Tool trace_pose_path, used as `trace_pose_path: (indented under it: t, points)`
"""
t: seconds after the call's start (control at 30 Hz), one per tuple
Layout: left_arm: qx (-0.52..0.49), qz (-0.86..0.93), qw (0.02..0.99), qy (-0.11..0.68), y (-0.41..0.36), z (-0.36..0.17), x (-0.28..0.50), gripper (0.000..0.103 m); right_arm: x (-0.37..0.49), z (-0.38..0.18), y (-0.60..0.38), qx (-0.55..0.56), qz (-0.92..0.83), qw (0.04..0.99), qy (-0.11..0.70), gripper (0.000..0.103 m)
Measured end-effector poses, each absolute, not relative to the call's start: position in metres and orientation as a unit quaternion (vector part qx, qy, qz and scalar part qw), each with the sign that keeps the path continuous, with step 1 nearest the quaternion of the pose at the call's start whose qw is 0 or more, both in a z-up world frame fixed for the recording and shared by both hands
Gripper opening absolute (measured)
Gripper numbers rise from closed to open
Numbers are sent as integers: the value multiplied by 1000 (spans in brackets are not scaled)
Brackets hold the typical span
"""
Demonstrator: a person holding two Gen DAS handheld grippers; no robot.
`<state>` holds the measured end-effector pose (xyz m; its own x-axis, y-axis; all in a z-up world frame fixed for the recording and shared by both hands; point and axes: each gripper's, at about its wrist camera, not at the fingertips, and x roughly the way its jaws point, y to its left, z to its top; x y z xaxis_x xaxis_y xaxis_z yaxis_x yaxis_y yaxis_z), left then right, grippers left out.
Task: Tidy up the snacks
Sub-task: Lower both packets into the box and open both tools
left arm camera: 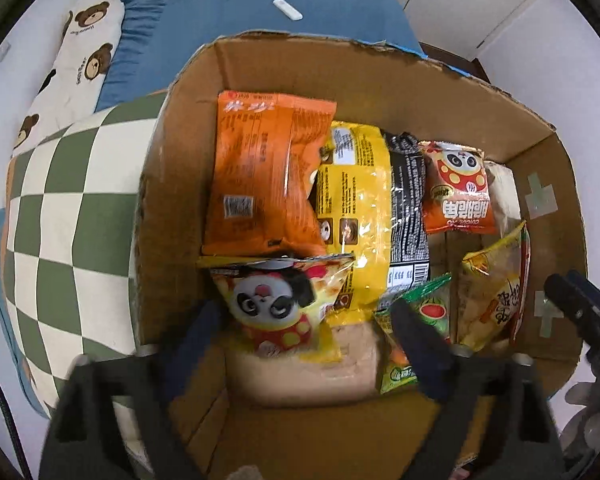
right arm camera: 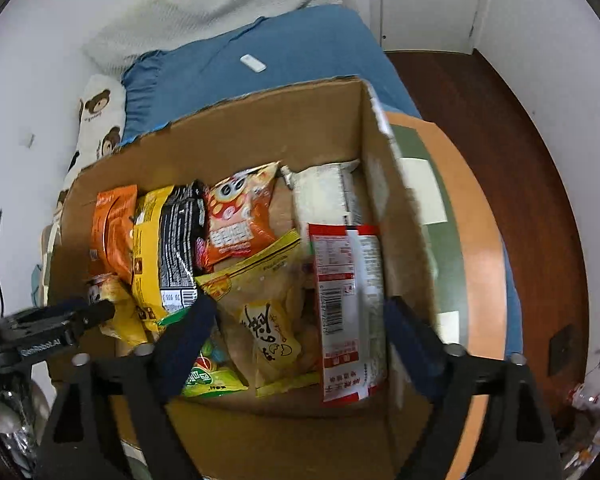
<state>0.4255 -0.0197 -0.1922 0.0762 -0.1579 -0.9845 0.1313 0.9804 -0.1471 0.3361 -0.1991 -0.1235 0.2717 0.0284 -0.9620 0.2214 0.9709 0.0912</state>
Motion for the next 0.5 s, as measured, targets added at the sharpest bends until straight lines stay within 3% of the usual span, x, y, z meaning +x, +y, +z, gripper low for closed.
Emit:
trace_pose_path:
  t: [0.13,0.5]
  points:
    - [-7,-93,733,674,-20,-197,427,96,341,-133,-192,93,-66,783,611,96]
    - [-3,-78,749,658,-23,-195,422,96,331,-132,-184,72,-79,782,614,96]
